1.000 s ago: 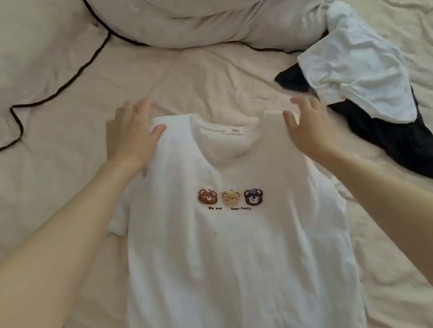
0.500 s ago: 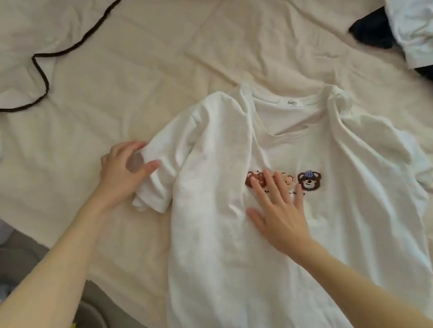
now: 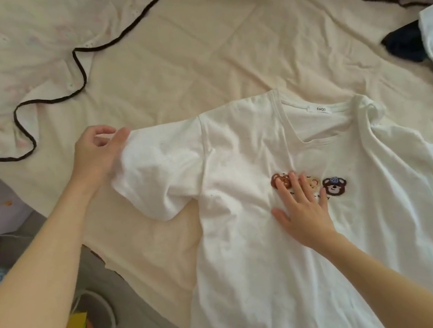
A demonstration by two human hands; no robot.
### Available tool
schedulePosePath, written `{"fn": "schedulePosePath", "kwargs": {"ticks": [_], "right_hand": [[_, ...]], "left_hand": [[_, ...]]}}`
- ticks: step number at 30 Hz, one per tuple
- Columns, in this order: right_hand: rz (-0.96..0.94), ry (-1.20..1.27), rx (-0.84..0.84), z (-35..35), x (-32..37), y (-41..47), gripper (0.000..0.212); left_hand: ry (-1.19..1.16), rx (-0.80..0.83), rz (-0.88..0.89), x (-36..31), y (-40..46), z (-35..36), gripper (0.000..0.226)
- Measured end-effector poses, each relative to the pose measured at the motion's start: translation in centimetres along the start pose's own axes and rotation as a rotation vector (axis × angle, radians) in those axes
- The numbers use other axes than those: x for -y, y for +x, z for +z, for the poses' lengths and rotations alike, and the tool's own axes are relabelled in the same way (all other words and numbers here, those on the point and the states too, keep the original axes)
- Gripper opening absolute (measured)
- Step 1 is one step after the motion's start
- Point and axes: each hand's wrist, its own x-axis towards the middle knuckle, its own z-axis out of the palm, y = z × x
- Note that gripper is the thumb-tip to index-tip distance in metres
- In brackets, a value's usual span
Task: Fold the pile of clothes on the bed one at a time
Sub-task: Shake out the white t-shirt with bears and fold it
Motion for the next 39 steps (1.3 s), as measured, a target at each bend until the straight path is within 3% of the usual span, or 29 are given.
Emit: {"fn": "schedulePosePath", "kwargs": {"ticks": [3,6,9,12,16,18,21,23,26,27,30,35,39], "right_hand": [[0.003,0.004,0.007,-0.1,0.1,0.0,0.068],[0.027,0.015,0.0,-0.5,0.5,-0.3,0.066],[0.064,0.053,-0.055,-0.3,1.7,-1.8,0.065],[0.019,0.14,-0.063,1.1,4.0,-4.7,0.066],[0.021,0.151,-0.019,3.7,6.3,-8.3,0.064],[0.039,0.128,0.017,4.4,6.5,-8.9,0.062],[0.024,0.11,0.066,4.3,6.2,-8.5,0.061],[0.009,0.094,0.088,4.0,5.9,-8.3,0.06],[-0.004,0.084,0.088,3.8,5.7,-8.7,0.06],[-0.006,0.08,0.085,3.8,5.6,-8.9,0.06],[-0.013,0.076,0.094,4.0,5.5,-9.8,0.06],[-0.056,0.111,0.124,4.6,4.8,-12.5,0.058],[-0.008,0.179,0.098,4.9,2.3,-15.7,0.054]], "left_hand": [[-0.077,0.08,-0.121,2.1,-1.2,-0.2,0.037],[-0.382,0.079,-0.177,4.6,-3.7,-0.3,0.027],[-0.504,0.122,-0.32,7.4,-7.3,0.7,0.026],[-0.458,0.207,-0.354,9.2,-9.9,2.4,0.021],[-0.431,0.015,-0.259,9.2,-9.5,1.9,0.009],[-0.296,-0.08,-0.158,9.4,-8.5,0.0,0.003],[-0.139,-0.094,-0.066,9.6,-7.2,-2.6,0.013],[-0.234,-0.088,-0.132,9.6,-7.4,-2.9,0.005],[-0.563,-0.109,-0.347,9.7,-9.3,-1.3,0.043],[-0.591,-0.09,-0.398,9.8,-10.3,-0.4,0.047],[-0.471,0.07,-0.465,10.7,-14.7,2.9,0.03],[-0.219,0.346,-0.417,13.0,-21.7,6.0,0.004],[-0.101,0.182,-0.257,14.6,-24.9,5.2,0.022]]}}
